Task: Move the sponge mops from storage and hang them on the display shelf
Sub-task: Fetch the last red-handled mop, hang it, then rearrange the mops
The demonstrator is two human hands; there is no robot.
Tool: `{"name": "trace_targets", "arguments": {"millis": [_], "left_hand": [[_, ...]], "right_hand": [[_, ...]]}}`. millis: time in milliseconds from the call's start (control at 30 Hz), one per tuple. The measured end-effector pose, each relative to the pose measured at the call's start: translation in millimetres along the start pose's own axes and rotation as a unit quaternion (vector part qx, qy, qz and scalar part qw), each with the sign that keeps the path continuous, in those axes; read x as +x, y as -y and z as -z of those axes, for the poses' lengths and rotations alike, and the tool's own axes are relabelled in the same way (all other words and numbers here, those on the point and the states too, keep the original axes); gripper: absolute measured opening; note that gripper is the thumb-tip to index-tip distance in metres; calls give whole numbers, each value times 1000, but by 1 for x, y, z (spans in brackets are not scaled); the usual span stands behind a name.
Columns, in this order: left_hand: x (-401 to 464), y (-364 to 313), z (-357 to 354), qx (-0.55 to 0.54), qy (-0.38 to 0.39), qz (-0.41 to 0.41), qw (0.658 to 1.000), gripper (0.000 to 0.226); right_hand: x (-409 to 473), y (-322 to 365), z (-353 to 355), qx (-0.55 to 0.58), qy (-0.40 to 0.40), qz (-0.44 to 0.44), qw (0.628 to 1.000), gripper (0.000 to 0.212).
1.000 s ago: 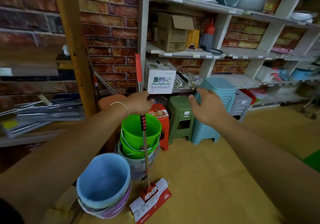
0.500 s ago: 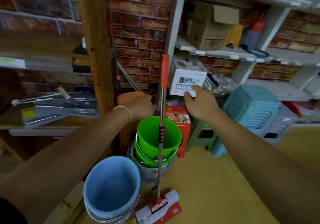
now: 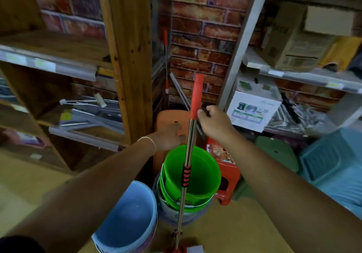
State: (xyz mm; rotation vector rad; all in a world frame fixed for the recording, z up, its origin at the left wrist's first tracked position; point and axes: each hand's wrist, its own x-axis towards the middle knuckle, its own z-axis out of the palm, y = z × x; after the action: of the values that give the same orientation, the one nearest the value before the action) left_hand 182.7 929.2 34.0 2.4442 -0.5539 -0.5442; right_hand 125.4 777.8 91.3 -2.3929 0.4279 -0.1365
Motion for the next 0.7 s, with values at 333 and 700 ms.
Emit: {"name": "trace_targets", "arguments": {"millis": [333,700], "left_hand": [[26,-32,-53,-239,-91,48,966,31],[-10,-39,-88,-198,-105,54,973,19]], "right_hand": [[62,-31,-18,263,71,100,957,47],[26,-53,-29,316,72,178,929,30]]}}
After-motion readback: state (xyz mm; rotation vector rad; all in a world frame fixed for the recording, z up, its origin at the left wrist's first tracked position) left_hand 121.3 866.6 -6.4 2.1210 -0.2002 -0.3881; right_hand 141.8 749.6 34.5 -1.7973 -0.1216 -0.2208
